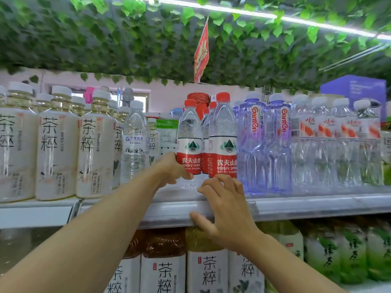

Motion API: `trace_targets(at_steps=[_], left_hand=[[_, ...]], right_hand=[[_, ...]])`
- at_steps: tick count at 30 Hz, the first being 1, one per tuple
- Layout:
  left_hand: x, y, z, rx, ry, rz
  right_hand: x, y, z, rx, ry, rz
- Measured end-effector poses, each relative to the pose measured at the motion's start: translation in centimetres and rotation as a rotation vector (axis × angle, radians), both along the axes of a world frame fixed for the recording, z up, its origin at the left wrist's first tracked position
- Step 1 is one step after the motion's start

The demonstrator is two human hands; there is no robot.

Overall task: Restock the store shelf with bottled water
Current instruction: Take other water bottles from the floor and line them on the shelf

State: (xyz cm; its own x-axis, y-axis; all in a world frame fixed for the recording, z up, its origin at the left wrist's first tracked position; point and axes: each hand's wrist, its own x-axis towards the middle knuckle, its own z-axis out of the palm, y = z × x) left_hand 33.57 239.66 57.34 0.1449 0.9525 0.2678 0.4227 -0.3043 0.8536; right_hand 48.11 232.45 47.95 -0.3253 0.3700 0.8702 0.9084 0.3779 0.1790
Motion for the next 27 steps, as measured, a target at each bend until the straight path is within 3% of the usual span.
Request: trace_targets(at_steps=[5, 17, 27], left_hand=[[0.3, 0.4, -0.4, -0.029, -0.082, -0.021], [0.3, -0.1, -0.4, -0.004, -0.073, -0.029], [-0.2, -3.1, -0.4, 0.08, 0.04, 0.018]], right_hand=[[0.1, 0.1, 0.0, -0.014, -0.007, -0.007], [0.2, -0.1, 0.1, -0.028, -0.027, -0.021], [0.0, -1.2, 0.0, -0.098, -0.053, -0.09]])
